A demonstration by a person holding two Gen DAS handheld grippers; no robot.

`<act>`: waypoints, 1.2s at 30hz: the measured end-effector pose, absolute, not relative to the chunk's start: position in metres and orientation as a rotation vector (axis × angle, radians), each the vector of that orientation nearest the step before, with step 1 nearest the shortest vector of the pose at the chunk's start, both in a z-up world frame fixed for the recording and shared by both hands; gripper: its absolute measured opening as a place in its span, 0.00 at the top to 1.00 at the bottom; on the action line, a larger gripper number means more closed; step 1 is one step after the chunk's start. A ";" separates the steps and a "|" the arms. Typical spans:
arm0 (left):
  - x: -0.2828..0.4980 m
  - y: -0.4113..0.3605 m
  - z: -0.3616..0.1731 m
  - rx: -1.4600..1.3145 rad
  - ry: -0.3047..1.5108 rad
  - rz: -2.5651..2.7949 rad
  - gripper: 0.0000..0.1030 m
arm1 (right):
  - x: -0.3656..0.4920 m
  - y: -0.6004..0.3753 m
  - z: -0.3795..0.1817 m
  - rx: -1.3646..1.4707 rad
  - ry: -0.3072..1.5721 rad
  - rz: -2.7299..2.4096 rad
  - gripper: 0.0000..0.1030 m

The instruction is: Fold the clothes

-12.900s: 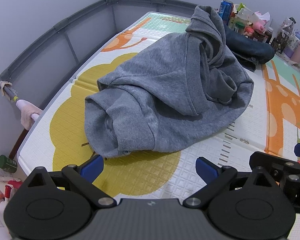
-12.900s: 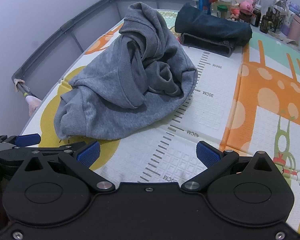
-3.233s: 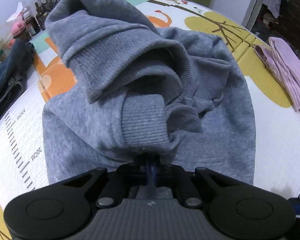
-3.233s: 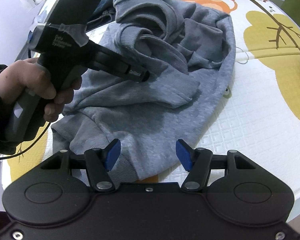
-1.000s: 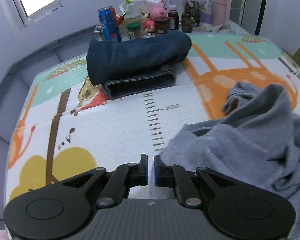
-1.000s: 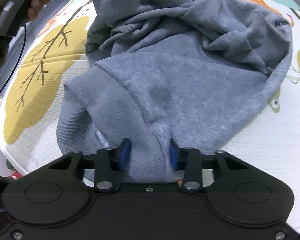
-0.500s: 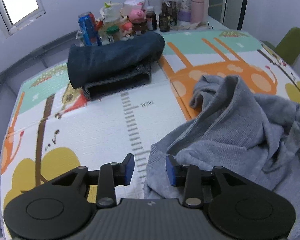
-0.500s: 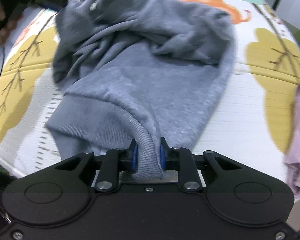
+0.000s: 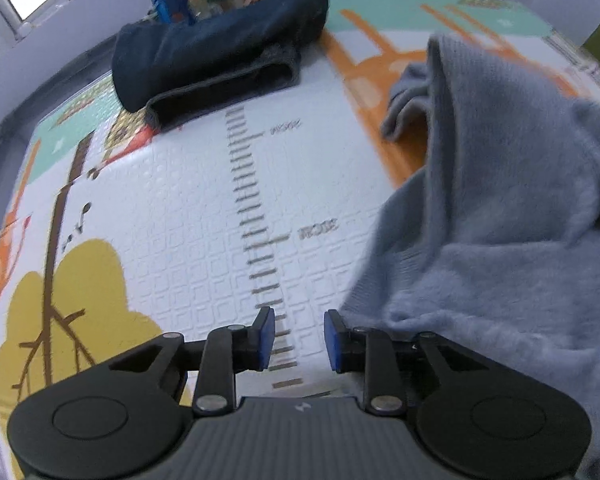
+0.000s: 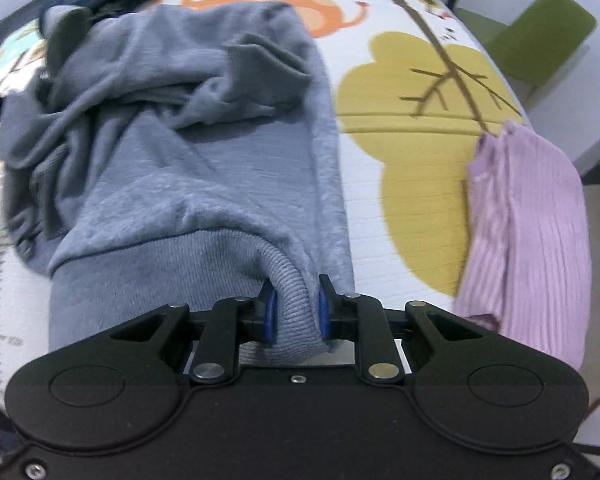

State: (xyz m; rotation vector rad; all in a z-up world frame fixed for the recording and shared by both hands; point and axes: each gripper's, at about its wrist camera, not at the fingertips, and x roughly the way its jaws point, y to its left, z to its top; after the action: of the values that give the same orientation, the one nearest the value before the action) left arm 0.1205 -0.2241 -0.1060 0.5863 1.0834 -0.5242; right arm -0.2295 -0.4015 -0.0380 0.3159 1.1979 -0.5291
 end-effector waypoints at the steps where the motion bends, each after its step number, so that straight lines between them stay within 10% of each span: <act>1: 0.121 -0.225 -0.111 0.599 1.092 -0.509 0.73 | -0.232 -0.405 -0.038 0.316 1.199 -0.542 0.81; 16: 0.123 -0.221 -0.093 0.486 1.088 -0.523 0.70 | -0.242 -0.429 -0.024 0.321 1.194 -0.605 0.79; 23: 0.115 -0.217 -0.064 0.393 1.080 -0.615 0.51 | -0.229 -0.418 0.004 0.270 1.151 -0.550 0.76; 29: 0.102 -0.224 -0.063 0.423 1.082 -0.667 0.49 | -0.217 -0.404 0.037 0.211 1.034 -0.529 0.55; 36: 0.093 -0.223 -0.062 0.385 1.113 -0.722 0.49 | -0.187 -0.383 0.058 0.284 0.927 -0.352 0.55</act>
State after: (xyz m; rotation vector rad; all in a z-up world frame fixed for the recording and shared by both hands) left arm 0.0931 -0.2226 -0.0621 0.3852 1.1135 -0.7216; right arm -0.1868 -0.3830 0.0579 0.2835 0.9274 -0.3518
